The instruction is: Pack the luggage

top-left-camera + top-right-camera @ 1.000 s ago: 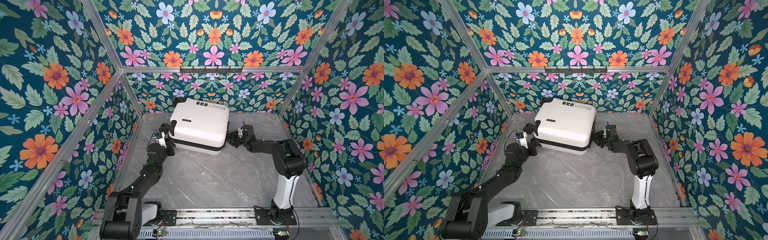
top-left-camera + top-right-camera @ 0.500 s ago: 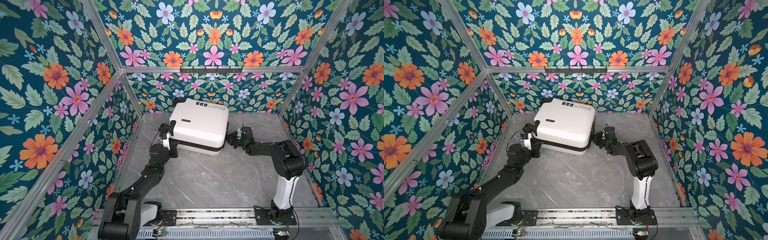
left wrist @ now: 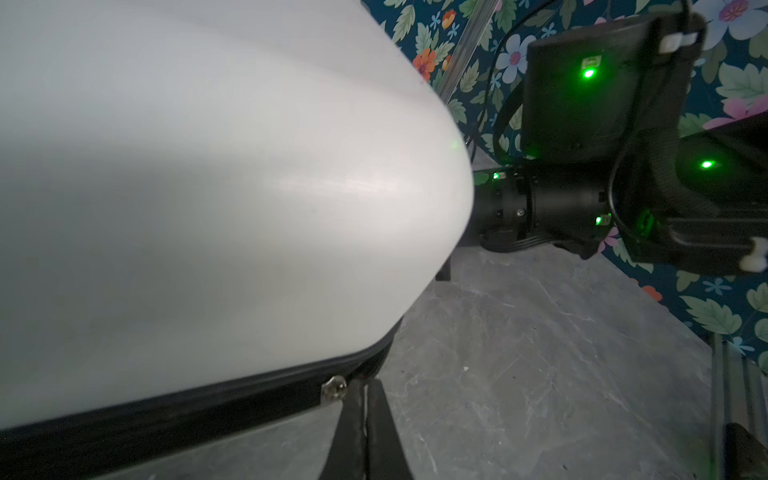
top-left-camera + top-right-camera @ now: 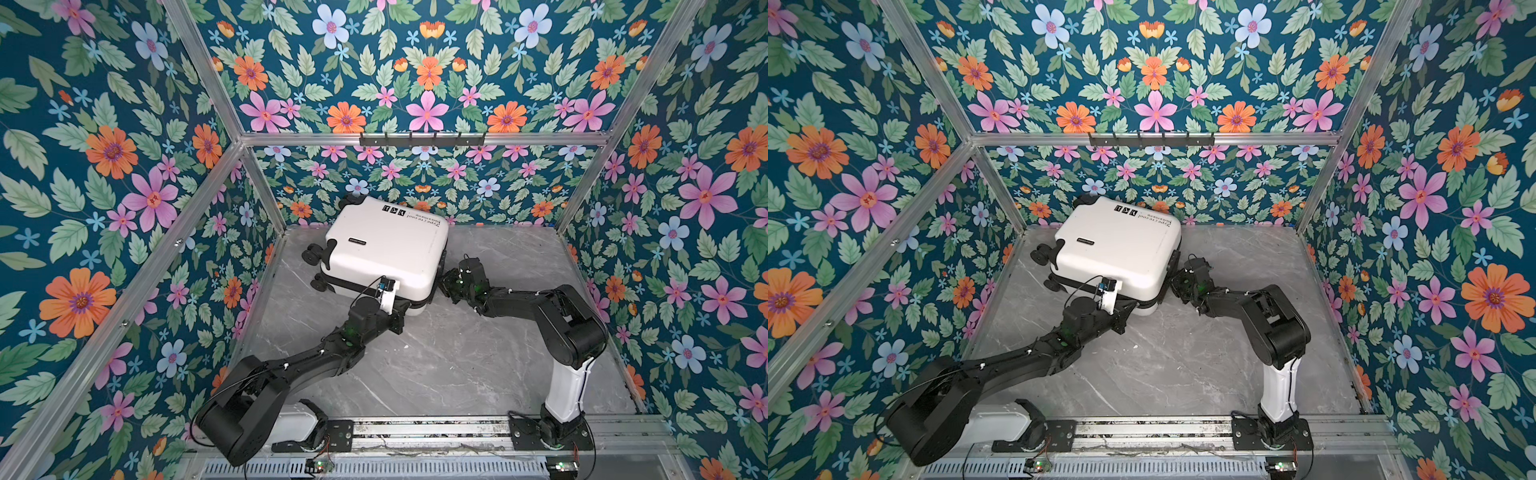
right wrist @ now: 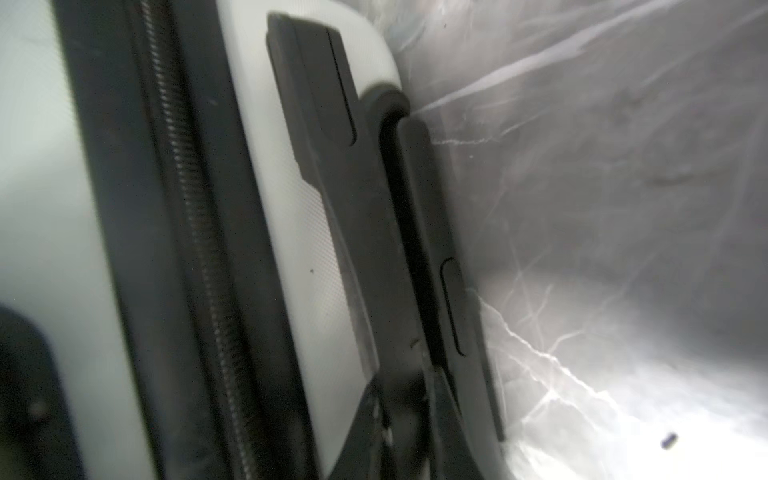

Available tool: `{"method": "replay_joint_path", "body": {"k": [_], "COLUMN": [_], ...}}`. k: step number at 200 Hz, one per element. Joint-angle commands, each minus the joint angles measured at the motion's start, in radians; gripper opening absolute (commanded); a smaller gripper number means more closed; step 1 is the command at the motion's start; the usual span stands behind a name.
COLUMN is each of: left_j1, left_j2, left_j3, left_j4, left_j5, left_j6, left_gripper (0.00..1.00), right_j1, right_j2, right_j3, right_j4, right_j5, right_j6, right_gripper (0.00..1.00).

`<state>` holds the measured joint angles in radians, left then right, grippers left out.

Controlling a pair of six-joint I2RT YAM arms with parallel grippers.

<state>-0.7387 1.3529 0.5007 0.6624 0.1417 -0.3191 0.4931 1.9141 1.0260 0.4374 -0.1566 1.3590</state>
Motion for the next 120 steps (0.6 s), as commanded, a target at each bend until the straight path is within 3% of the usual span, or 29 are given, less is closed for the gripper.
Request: {"method": "replay_joint_path", "body": {"k": [1,21,44,96,120], "left_j1": [-0.079,-0.114,-0.138,-0.139,-0.141], "left_j2": [0.087,0.152,0.125,-0.120,-0.269], "left_j3": [0.032,0.041,0.016,-0.116,-0.142], "left_j4": [0.157,0.256,0.262,0.148,-0.024], "left_j5": [-0.045,-0.134,-0.253,-0.424,-0.445], "left_j6": [-0.055,-0.092,-0.094,-0.084,-0.090], "left_gripper": [0.00,0.00,0.00,0.00,0.00], "right_j1": [0.056,0.067,0.066,0.123,0.128], "right_j2": [-0.011,-0.035,-0.112,-0.209,-0.247], "right_j3": [0.010,-0.041,-0.144,-0.297,-0.290], "right_j4": [0.102,0.126,0.146,0.169,0.094], "right_j5": [-0.042,-0.005,0.035,-0.030,-0.049], "right_j6": [0.115,0.142,0.142,0.108,0.056], "right_gripper": [0.00,0.00,0.00,0.00,0.00]}}
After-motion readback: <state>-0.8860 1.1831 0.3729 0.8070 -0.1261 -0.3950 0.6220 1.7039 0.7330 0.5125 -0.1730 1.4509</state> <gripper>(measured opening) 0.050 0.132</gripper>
